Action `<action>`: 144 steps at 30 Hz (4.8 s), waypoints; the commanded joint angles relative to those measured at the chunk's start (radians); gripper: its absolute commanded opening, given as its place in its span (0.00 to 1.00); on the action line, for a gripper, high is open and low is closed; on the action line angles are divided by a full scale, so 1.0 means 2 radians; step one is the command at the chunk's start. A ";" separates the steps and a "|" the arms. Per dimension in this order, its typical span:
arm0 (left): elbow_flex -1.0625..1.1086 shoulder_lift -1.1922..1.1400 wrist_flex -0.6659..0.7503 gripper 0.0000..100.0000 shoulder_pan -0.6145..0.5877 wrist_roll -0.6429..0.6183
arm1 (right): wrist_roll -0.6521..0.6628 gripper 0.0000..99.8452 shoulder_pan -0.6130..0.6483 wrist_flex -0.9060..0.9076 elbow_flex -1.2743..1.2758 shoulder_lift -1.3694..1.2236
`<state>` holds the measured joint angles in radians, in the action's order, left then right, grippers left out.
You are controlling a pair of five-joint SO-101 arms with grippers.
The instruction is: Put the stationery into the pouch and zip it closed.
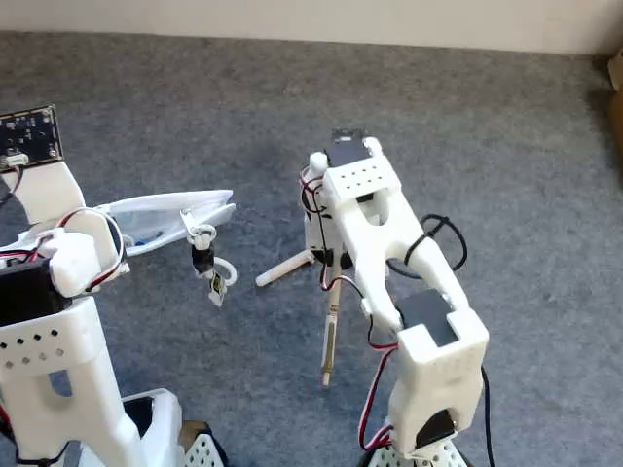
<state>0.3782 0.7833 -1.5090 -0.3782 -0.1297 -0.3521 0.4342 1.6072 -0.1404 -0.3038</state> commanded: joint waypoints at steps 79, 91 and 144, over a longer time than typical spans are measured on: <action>0.003 0.002 0.016 0.01 -0.001 0.002 | 0.054 0.01 0.183 -0.766 0.451 0.696; 0.003 0.002 0.017 0.01 -0.001 0.002 | 0.133 0.01 0.191 -0.826 0.454 0.587; 0.030 0.002 0.045 0.01 -0.003 0.003 | 0.354 0.16 -0.010 -0.478 0.573 0.808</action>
<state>0.4365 0.8002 -1.4415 -0.3782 -0.1297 0.3475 0.4741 0.5501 1.0119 1.2858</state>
